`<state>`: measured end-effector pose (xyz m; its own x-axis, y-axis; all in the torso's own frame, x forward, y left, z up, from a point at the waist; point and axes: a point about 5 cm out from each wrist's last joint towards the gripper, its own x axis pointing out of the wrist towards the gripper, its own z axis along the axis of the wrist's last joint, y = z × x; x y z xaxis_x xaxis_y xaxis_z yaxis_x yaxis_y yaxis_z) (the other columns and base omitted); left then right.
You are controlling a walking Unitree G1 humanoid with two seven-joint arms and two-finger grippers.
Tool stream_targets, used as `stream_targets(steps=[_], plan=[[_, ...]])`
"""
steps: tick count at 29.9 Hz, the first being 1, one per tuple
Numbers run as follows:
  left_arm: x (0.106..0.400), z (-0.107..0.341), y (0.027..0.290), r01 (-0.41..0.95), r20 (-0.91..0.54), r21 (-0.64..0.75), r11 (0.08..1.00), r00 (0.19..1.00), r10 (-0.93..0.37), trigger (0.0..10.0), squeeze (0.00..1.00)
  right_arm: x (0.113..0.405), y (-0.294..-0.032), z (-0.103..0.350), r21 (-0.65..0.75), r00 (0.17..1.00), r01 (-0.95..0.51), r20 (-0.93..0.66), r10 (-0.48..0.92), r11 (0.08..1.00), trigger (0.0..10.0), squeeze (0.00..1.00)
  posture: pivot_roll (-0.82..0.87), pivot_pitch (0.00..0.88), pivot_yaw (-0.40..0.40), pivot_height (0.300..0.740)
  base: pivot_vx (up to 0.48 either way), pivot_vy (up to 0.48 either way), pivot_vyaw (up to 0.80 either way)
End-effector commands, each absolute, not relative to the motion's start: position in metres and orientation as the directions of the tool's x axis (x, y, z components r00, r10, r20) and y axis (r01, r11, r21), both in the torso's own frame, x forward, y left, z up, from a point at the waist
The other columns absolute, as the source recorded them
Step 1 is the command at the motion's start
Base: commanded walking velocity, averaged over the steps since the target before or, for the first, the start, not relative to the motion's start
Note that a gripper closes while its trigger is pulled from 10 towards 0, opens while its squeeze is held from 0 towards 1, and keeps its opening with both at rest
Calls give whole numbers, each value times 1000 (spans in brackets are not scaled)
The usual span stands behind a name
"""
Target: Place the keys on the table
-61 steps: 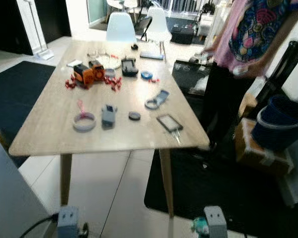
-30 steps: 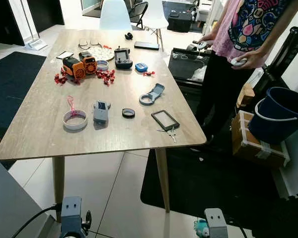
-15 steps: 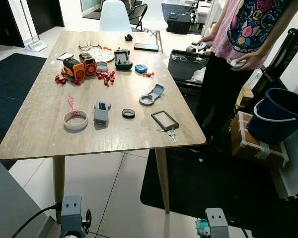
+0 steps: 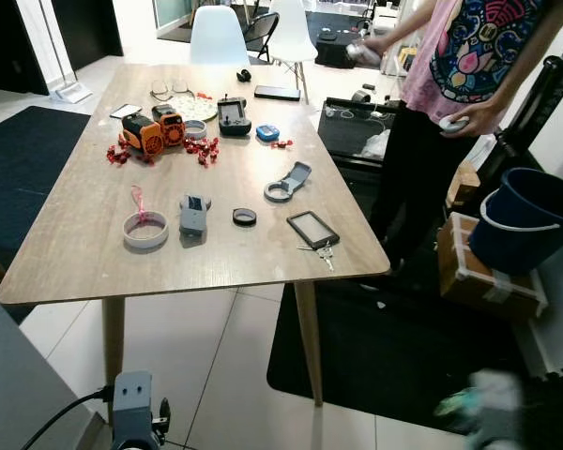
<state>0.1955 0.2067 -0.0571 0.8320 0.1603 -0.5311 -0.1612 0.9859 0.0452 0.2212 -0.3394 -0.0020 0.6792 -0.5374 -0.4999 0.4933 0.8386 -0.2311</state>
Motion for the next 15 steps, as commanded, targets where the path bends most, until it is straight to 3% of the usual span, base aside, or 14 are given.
stream_targets(steps=[1, 2, 4, 5, 7, 10, 12, 14, 15], plan=[[191, -61, 204, -161, -551, 39, 986, 820, 155, 10000, 0, 245, -354, 29, -158, 719, 559, -397, -571, 814, 10000, 0, 36, 28, -40, 740, 0, 0, 0], [191, -61, 204, -161, -551, 39, 986, 820, 155, 10000, 0, 245, -354, 29, -158, 719, 559, -397, -571, 814, 10000, 0, 36, 28, -40, 740, 0, 0, 0], [193, -60, 203, -154, -553, 38, 987, 820, 149, 10000, 0, 283, -362, 79, -81, 786, 565, -250, -566, 821, 10000, 0, 32, 26, -39, 740, 0, 0, 0], [193, -60, 203, -154, -553, 38, 987, 820, 149, 10000, 0, 283, -362, 79, -81, 786, 565, -250, -566, 821, 10000, 0, 32, 26, -39, 740, 0, 0, 0], [195, -60, 203, -152, -552, 36, 988, 821, 146, 10000, 0, 322, -346, 118, -17, 867, 479, -150, -475, 878, 10000, 0, 34, 23, -41, 740, 0, 0, 0], [195, -60, 202, -152, -551, 35, 988, 821, 146, 10000, 0, 335, -335, 130, 1, 896, 430, -119, -427, 903, 10000, 0, 36, 22, -43, 740, 0, 0, 0], [196, -59, 202, -153, -550, 34, 988, 822, 147, 10000, 0, 364, -294, 148, 10, 966, 246, -84, -245, 969, 10000, 0, 39, 21, -45, 740, 0, 0, 0], [196, -59, 202, -153, -550, 34, 988, 822, 147, 10000, 0, 364, -294, 148, 10, 966, 246, -84, -245, 969, 10000, 0, 39, 21, -45, 740, 0, 0, 0], [197, -59, 202, -154, -549, 34, 987, 823, 147, 10000, 0, 374, -274, 154, 6, 985, 158, -75, -157, 987, 10000, 0, 41, 21, -46, 740, 0, 0, 0]])
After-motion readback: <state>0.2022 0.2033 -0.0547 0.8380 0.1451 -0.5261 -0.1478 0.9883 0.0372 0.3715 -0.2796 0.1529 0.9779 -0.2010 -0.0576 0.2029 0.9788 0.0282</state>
